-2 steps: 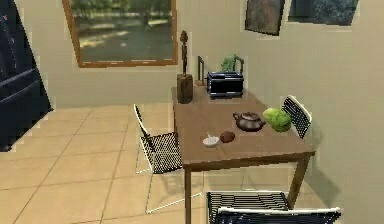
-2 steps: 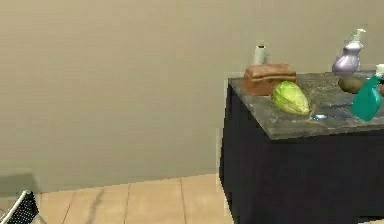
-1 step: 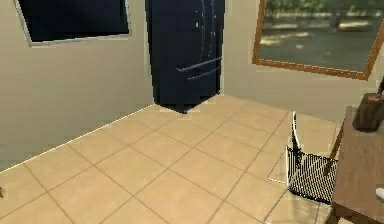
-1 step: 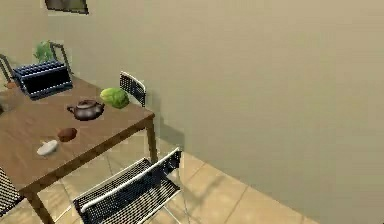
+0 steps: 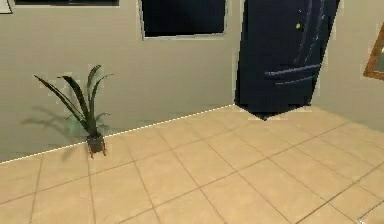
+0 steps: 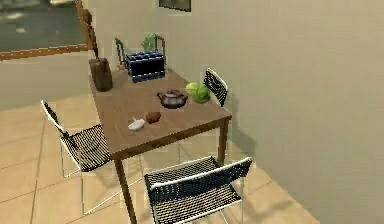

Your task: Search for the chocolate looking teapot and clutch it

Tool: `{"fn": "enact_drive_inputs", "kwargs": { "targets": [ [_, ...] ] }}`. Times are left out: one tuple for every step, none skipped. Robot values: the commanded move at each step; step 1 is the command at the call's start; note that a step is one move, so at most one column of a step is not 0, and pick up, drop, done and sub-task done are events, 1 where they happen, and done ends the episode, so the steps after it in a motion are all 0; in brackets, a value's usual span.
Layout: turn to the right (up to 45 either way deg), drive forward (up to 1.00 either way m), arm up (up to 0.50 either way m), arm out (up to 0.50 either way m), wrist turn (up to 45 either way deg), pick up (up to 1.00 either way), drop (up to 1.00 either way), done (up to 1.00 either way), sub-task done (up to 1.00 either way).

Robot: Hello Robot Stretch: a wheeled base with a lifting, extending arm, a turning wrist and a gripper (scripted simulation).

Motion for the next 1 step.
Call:
{"fn": "enact_drive_inputs", "kwargs": {
  "targets": [
    [45.0, 0.00, 0.00, 0.00, 0.0, 0.00, 0.00, 0.00, 0.00]
  ]
}}
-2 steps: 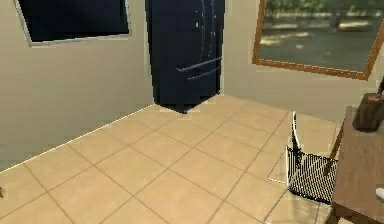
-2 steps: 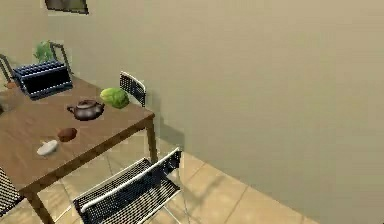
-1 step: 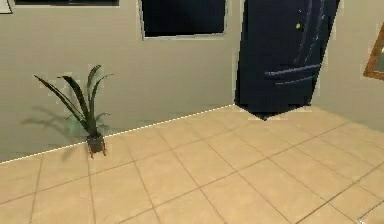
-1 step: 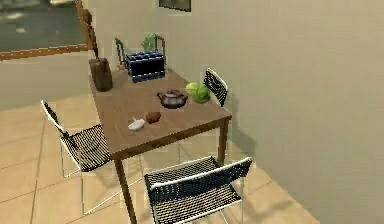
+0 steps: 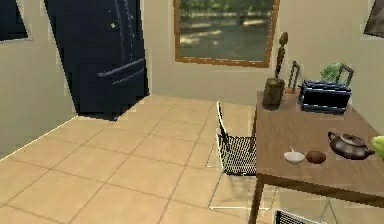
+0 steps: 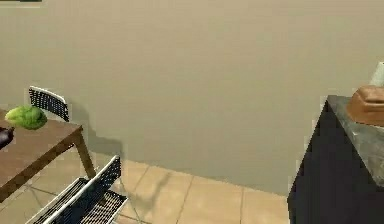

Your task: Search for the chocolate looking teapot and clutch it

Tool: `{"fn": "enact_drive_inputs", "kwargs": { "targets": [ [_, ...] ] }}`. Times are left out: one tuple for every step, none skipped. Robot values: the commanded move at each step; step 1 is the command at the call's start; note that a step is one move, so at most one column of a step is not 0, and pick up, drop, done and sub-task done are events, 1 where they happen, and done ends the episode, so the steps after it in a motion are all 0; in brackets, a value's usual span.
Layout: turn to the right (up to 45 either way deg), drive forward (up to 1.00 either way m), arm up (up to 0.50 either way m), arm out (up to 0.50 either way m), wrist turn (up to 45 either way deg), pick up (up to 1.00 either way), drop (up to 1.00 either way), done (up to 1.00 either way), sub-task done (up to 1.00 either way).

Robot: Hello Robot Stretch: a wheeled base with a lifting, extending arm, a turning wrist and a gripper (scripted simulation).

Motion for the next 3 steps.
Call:
{"fn": "enact_drive_inputs", "kwargs": {
  "targets": [
    [45.0, 0.00, 0.00, 0.00, 0.0, 0.00, 0.00, 0.00, 0.00],
    [45.0, 0.00, 0.00, 0.00, 0.0, 0.00, 0.00, 0.00, 0.00],
    [0.0, 0.75, 0.00, 0.00, 0.0, 0.00, 0.00, 0.00, 0.00]
  ]
}}
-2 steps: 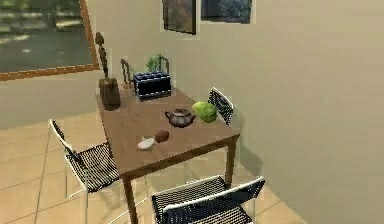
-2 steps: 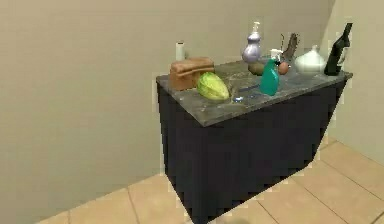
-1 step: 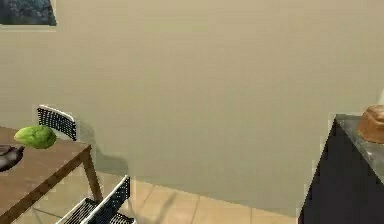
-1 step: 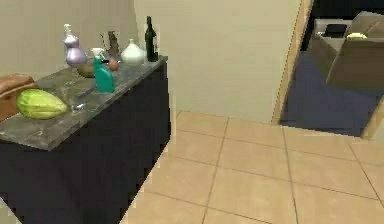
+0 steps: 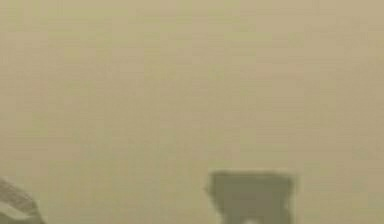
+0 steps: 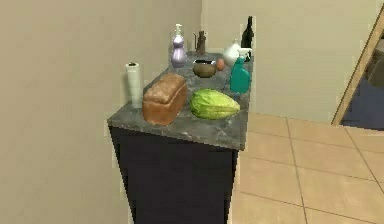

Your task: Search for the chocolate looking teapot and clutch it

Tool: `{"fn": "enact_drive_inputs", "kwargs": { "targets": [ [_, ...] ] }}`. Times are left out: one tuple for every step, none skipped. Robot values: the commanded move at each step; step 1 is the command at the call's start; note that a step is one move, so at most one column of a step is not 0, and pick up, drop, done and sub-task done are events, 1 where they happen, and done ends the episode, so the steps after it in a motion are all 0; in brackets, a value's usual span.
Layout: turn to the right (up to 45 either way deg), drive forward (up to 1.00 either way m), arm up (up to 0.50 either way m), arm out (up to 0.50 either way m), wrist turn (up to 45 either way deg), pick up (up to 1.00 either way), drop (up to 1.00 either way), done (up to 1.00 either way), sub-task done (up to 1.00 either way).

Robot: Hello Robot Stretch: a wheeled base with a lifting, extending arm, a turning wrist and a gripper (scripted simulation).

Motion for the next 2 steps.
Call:
{"fn": "enact_drive_inputs", "kwargs": {
  "targets": [
    [-21.0, 0.00, 0.00, 0.00, 0.0, 0.00, 0.00, 0.00, 0.00],
    [0.0, 0.25, 0.00, 0.00, 0.0, 0.00, 0.00, 0.00, 0.00]
  ]
}}
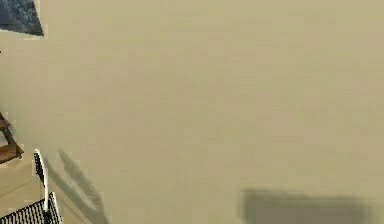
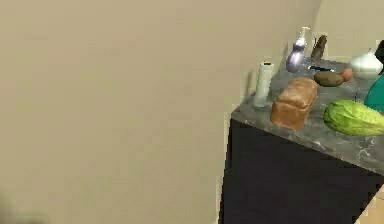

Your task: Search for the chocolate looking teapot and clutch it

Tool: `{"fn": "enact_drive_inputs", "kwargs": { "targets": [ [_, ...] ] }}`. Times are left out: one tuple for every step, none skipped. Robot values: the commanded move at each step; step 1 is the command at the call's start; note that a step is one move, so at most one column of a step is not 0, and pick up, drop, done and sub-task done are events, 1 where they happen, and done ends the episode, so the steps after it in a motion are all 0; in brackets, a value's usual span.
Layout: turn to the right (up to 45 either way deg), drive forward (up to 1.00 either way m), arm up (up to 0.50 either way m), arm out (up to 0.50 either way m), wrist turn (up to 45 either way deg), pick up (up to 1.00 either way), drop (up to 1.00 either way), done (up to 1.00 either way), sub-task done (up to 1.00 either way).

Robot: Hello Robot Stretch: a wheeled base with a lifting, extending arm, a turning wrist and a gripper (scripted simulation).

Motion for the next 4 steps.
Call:
{"fn": "enact_drive_inputs", "kwargs": {
  "targets": [
    [-36.0, 0.00, 0.00, 0.00, 0.0, 0.00, 0.00, 0.00, 0.00],
    [0.0, 0.25, 0.00, 0.00, 0.0, 0.00, 0.00, 0.00, 0.00],
    [-45.0, 0.00, 0.00, 0.00, 0.0, 0.00, 0.00, 0.00, 0.00],
    [-45.0, 0.00, 0.00, 0.00, 0.0, 0.00, 0.00, 0.00, 0.00]
  ]
}}
